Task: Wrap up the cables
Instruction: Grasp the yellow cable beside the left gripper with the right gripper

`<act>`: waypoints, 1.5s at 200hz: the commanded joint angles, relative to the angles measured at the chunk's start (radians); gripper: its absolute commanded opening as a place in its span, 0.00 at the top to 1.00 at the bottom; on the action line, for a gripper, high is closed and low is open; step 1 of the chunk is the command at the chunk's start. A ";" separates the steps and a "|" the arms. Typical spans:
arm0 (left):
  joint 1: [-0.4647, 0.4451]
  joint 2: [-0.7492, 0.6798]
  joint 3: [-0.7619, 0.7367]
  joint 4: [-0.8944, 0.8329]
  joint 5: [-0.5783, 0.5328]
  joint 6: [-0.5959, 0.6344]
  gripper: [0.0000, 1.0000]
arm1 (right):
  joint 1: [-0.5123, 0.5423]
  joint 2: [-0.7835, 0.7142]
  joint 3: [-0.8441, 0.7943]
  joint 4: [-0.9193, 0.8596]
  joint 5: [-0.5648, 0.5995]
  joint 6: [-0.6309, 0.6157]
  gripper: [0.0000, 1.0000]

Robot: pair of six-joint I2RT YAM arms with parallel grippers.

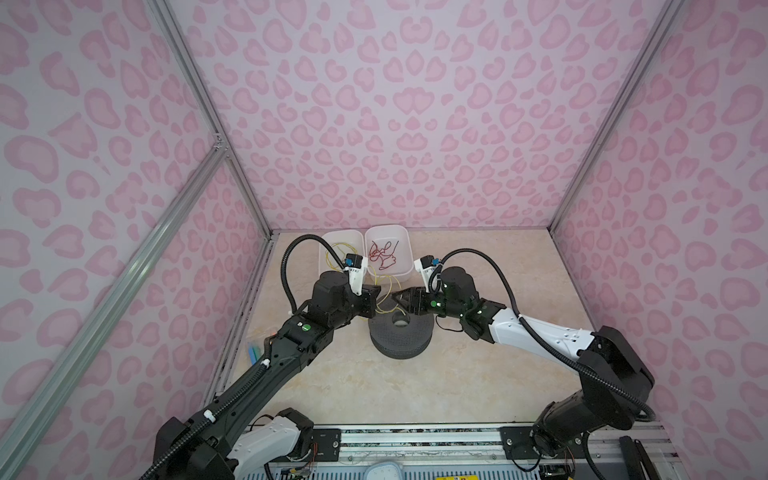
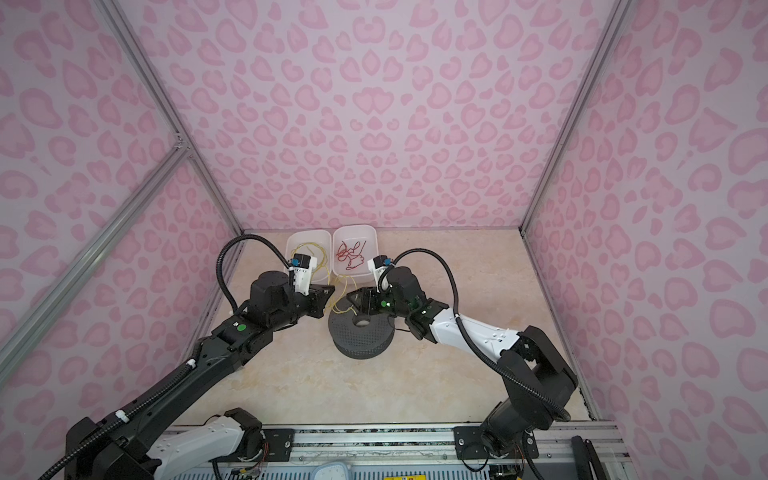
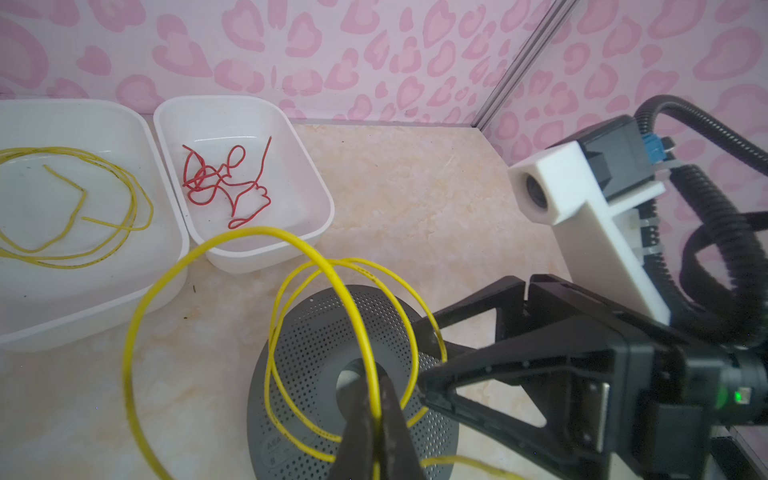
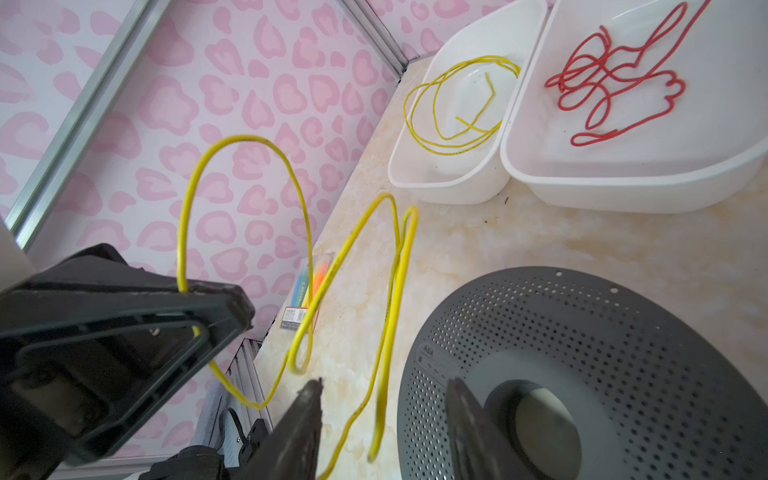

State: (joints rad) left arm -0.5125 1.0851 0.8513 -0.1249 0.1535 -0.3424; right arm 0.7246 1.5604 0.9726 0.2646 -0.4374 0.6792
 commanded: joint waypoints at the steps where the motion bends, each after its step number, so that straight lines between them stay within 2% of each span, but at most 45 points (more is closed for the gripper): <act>1: 0.000 0.005 0.009 0.027 0.018 -0.001 0.97 | 0.000 0.007 0.001 0.029 0.006 0.000 0.53; 19: -0.001 0.011 0.016 0.025 0.029 0.003 0.97 | -0.003 0.008 0.002 0.032 0.010 0.002 0.61; 39: 0.000 0.021 0.021 0.025 0.042 0.003 0.97 | -0.005 0.006 -0.001 0.036 0.013 0.010 0.80; 75: 0.000 0.043 0.040 0.012 0.032 0.025 0.97 | -0.019 -0.015 -0.021 0.052 0.016 0.020 1.00; 128: 0.004 0.091 0.116 -0.020 -0.103 0.077 0.97 | -0.055 -0.088 -0.029 0.001 0.046 0.002 1.00; 169: 0.038 0.127 0.143 0.007 -0.120 0.078 0.97 | -0.089 -0.148 -0.038 -0.054 0.082 -0.022 1.00; 247: 0.107 0.186 0.238 0.081 -0.094 0.106 0.97 | -0.172 -0.208 -0.065 -0.089 0.116 -0.034 1.00; 300: 0.115 0.166 0.242 0.049 0.021 0.077 0.97 | -0.221 -0.288 -0.114 -0.099 0.156 -0.052 1.00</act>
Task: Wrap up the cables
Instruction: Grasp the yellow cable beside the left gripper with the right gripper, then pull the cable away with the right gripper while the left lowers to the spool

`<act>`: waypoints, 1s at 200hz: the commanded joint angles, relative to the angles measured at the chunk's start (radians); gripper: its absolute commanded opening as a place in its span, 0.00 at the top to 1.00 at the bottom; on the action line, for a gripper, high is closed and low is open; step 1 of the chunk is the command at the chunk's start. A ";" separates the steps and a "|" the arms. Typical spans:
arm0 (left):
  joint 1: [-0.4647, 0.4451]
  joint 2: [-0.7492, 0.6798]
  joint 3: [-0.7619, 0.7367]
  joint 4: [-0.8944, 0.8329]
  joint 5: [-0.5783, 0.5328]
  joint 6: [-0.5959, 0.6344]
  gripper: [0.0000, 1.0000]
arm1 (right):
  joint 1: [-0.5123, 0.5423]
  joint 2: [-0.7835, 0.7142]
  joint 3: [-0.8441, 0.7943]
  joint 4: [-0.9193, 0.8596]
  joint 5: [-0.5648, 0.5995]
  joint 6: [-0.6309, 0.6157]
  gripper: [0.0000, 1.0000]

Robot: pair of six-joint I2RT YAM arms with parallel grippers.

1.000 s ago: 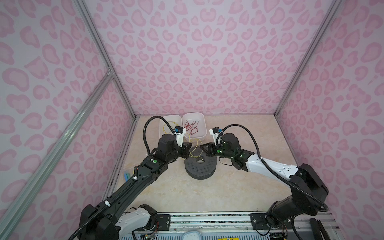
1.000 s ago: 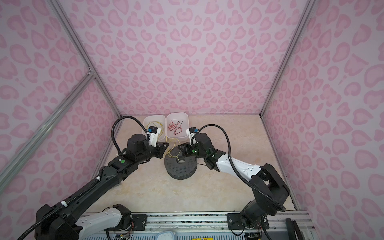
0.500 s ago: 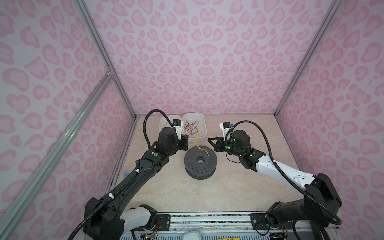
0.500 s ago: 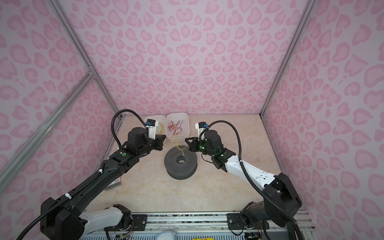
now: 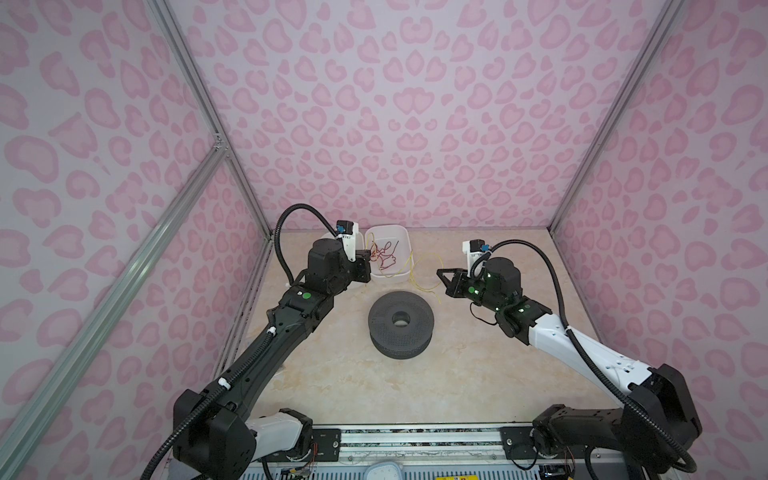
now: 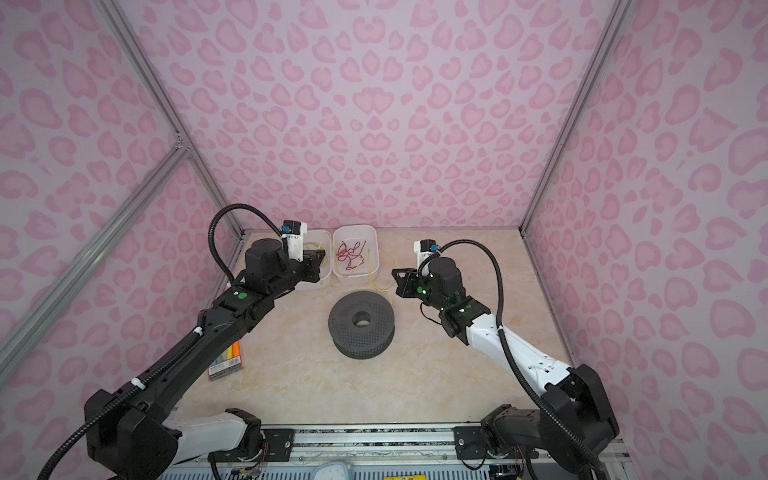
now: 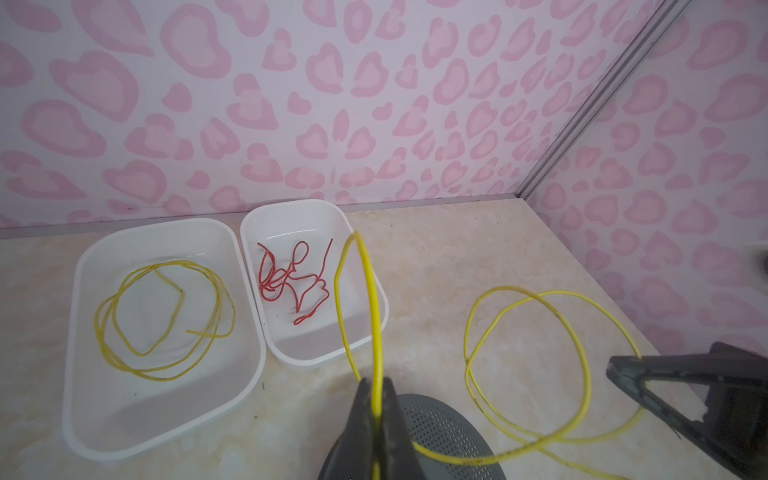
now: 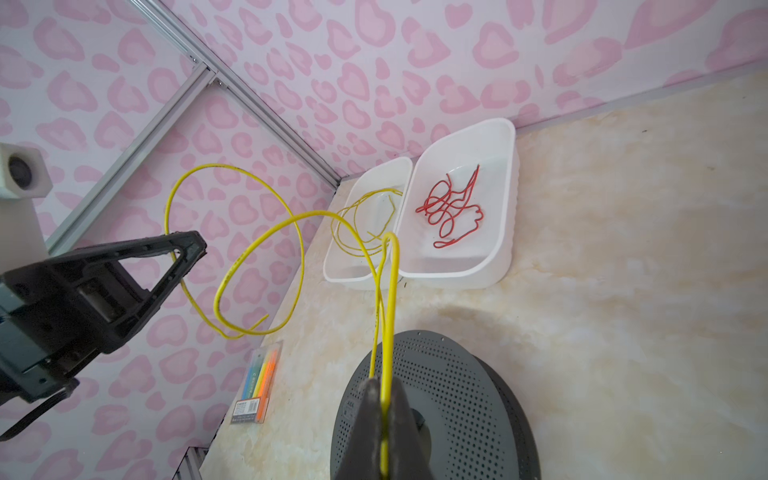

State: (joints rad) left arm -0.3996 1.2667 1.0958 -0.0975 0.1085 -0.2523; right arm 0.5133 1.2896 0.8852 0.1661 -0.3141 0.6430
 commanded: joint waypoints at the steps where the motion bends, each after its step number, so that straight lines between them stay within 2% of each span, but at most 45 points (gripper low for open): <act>1: 0.001 -0.016 -0.004 0.020 0.068 -0.014 0.97 | -0.009 -0.018 -0.027 0.000 0.034 -0.017 1.00; 33: -0.004 -0.031 -0.042 -0.015 0.095 -0.023 0.97 | -0.048 -0.059 -0.048 -0.029 0.097 -0.030 1.00; 99: -0.067 -0.036 -0.108 -0.037 0.049 -0.012 0.97 | -0.232 -0.127 -0.099 -0.044 0.039 -0.008 1.00; 117: -0.094 -0.015 -0.097 -0.027 0.049 -0.013 0.97 | -0.218 -0.111 -0.104 -0.018 -0.016 0.017 1.00; 139: -0.122 0.023 -0.059 -0.013 0.061 -0.021 0.97 | -0.142 -0.084 -0.101 -0.009 -0.028 0.004 1.00; 155: -0.141 0.050 -0.028 -0.004 0.071 -0.025 0.97 | -0.111 -0.081 -0.092 -0.028 -0.031 -0.001 0.93; 178: -0.155 0.077 0.008 0.007 0.087 -0.028 0.97 | -0.107 -0.092 -0.088 -0.038 -0.044 0.005 0.75; 200: -0.162 0.091 0.032 0.021 0.093 -0.033 0.97 | -0.108 -0.129 -0.069 -0.089 -0.029 -0.023 0.66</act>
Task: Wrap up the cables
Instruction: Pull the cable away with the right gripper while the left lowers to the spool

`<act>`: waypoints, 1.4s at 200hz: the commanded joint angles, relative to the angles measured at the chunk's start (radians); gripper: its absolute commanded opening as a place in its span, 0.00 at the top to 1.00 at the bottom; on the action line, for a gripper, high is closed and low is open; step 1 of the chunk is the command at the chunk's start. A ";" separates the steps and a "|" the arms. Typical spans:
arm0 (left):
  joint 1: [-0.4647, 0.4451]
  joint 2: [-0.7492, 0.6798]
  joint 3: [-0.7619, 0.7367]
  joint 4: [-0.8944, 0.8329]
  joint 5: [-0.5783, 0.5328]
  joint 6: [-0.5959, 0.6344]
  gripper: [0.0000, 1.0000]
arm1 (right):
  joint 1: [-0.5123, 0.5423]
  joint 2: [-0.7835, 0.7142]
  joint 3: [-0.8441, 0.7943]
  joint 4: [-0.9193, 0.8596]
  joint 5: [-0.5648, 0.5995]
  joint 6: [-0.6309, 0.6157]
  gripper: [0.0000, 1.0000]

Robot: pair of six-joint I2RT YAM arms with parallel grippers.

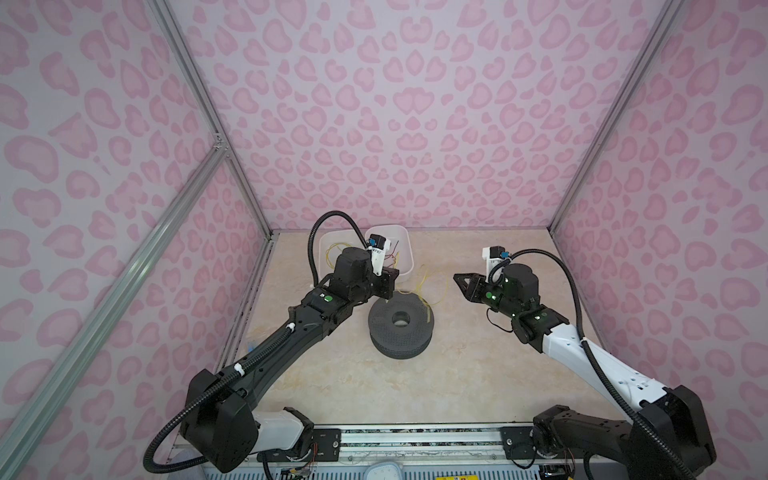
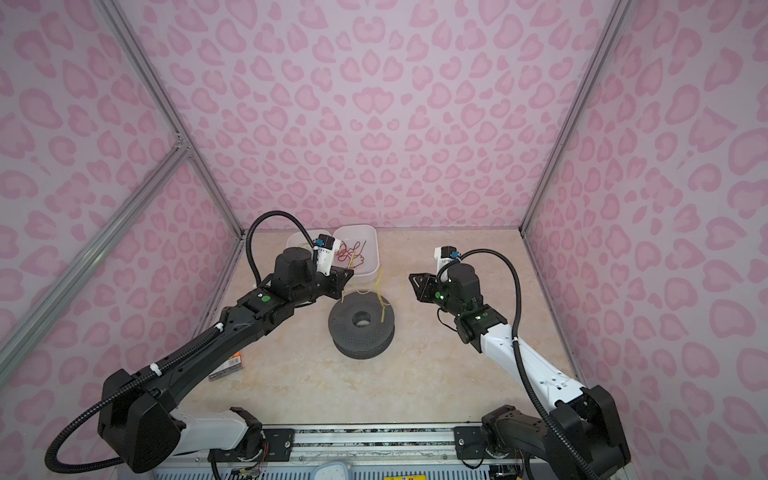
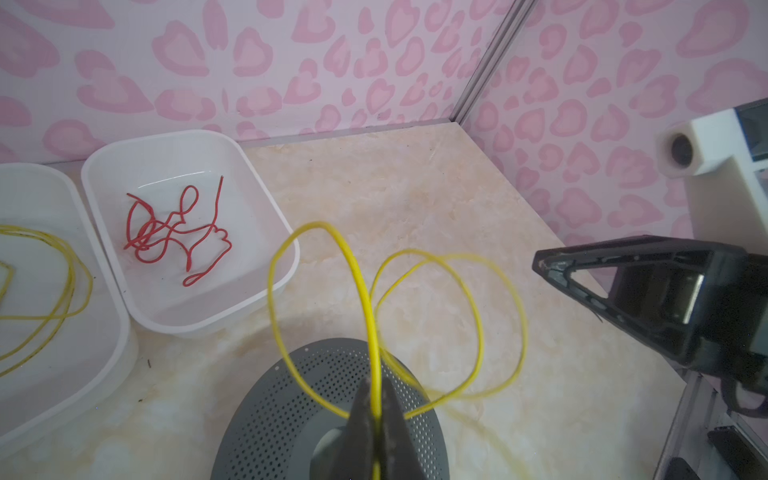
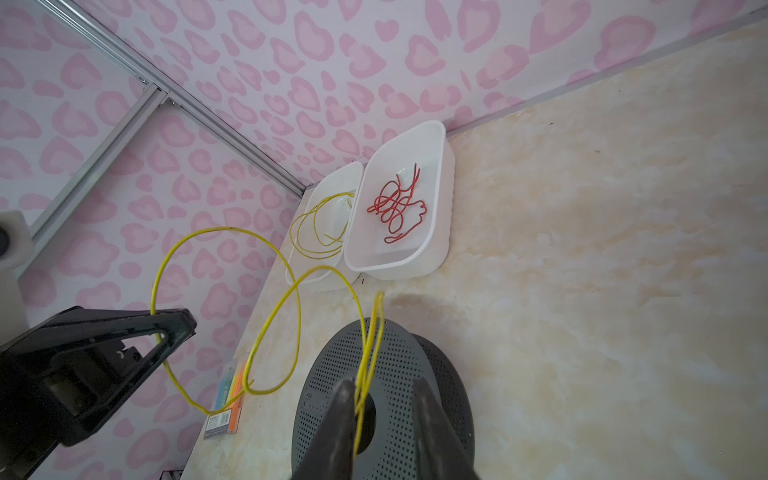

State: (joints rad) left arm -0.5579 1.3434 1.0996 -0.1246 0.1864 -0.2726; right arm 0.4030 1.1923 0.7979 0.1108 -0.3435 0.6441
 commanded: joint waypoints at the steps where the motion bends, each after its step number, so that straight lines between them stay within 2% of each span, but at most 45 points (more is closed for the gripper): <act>1: -0.003 0.015 0.030 0.049 0.015 -0.013 0.97 | 0.003 -0.032 0.019 -0.037 0.002 -0.027 0.66; 13: -0.005 0.019 0.039 0.054 0.013 -0.014 0.97 | -0.002 -0.064 0.027 -0.069 0.033 -0.040 0.59; 30: -0.005 0.024 0.047 0.068 0.020 -0.019 0.97 | -0.013 -0.107 0.030 -0.095 0.043 -0.039 0.55; 47: -0.007 0.032 0.055 0.081 0.031 -0.026 0.97 | -0.008 -0.136 0.022 -0.080 0.024 0.017 0.51; 68: -0.010 0.047 0.068 0.088 0.038 -0.030 0.97 | 0.049 -0.142 -0.003 -0.011 0.025 0.113 0.46; 88: -0.014 0.058 0.074 0.103 0.040 -0.034 0.97 | 0.110 -0.134 -0.001 0.039 0.047 0.154 0.43; 125: -0.026 0.076 0.074 0.139 0.039 -0.036 0.97 | 0.229 -0.043 0.015 0.121 0.151 0.225 0.40; 160: -0.036 0.086 0.085 0.146 0.045 -0.036 0.97 | 0.238 0.064 0.023 0.182 0.171 0.280 0.41; 181: -0.037 0.079 0.077 0.147 0.045 -0.031 0.97 | 0.227 0.115 0.040 0.216 0.160 0.290 0.46; 209: -0.039 0.070 0.060 0.154 0.051 -0.031 0.97 | 0.208 0.175 0.062 0.260 0.123 0.326 0.61; 229: -0.039 0.064 0.051 0.154 0.054 -0.026 0.97 | 0.191 0.204 0.066 0.291 0.099 0.342 0.88; 244: -0.039 0.058 0.039 0.153 0.060 -0.021 0.97 | 0.171 0.207 0.061 0.312 0.089 0.347 1.00; 280: -0.039 0.038 0.019 0.147 0.072 -0.004 0.97 | 0.090 0.164 0.063 0.288 0.090 0.319 1.00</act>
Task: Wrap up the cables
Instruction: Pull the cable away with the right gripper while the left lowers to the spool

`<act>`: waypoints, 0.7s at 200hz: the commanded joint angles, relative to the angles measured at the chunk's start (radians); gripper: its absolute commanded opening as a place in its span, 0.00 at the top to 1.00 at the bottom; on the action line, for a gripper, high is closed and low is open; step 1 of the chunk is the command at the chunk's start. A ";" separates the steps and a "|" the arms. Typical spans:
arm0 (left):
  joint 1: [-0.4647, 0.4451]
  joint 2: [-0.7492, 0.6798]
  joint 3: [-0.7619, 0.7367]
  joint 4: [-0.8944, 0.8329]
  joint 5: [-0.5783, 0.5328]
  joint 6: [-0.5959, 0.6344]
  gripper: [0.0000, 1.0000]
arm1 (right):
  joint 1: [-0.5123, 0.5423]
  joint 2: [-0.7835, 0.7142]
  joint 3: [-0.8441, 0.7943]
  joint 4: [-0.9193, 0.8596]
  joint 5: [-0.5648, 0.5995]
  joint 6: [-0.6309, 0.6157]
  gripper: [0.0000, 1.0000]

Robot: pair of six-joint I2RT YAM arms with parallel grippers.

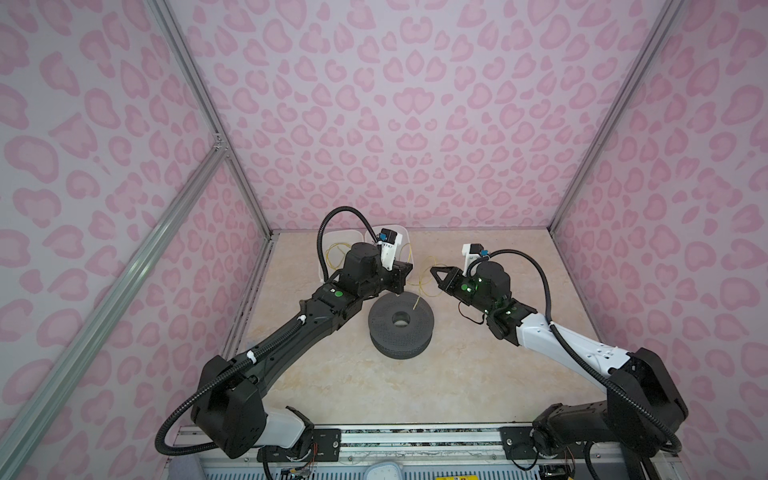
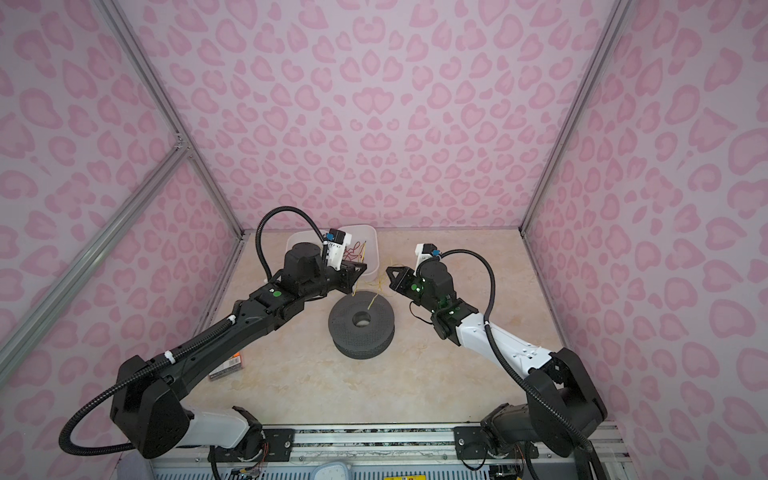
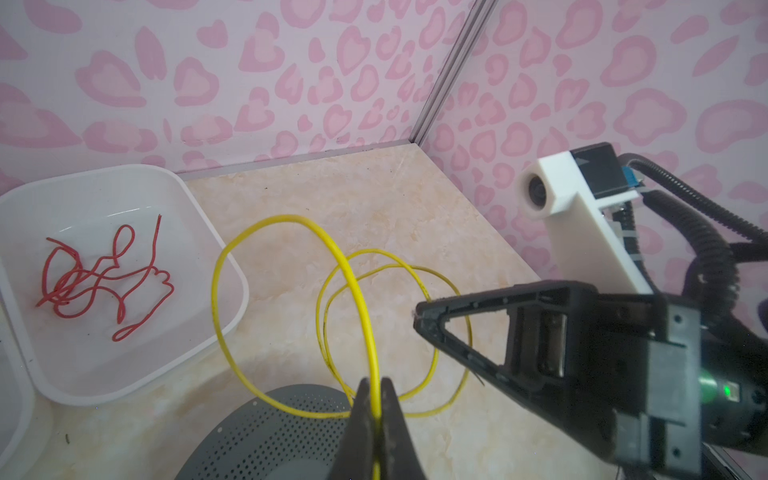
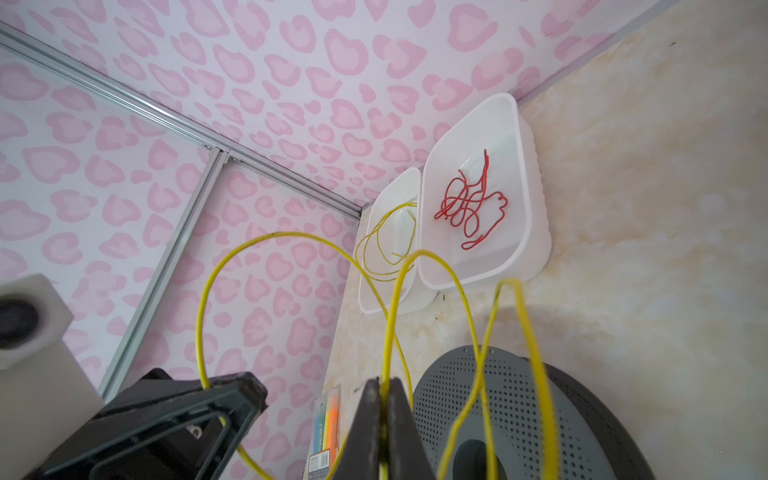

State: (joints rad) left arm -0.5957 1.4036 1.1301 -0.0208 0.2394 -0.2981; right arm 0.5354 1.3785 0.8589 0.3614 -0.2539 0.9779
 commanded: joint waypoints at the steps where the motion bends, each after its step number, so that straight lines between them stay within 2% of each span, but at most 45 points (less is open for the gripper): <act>1: -0.001 -0.023 -0.012 0.043 0.018 0.021 0.97 | -0.046 -0.024 0.002 0.036 -0.001 -0.016 1.00; 36: -0.001 -0.021 -0.021 0.021 0.026 0.031 0.97 | -0.173 -0.101 -0.001 -0.010 0.006 -0.052 1.00; 66: -0.003 -0.021 -0.064 0.019 0.039 0.016 0.97 | -0.321 -0.167 -0.010 -0.034 -0.025 -0.059 1.00; 91: -0.021 -0.023 -0.105 0.008 0.047 0.017 0.97 | -0.405 -0.191 0.010 -0.048 -0.049 -0.067 1.00; 140: -0.091 -0.019 -0.112 -0.109 -0.051 0.102 0.97 | -0.507 -0.174 0.093 -0.053 -0.071 -0.066 1.00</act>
State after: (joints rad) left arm -0.6621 1.3937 1.0245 -0.0509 0.2497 -0.2543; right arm 0.0689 1.1965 0.9234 0.2897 -0.3237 0.9195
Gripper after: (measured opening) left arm 0.058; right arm 0.049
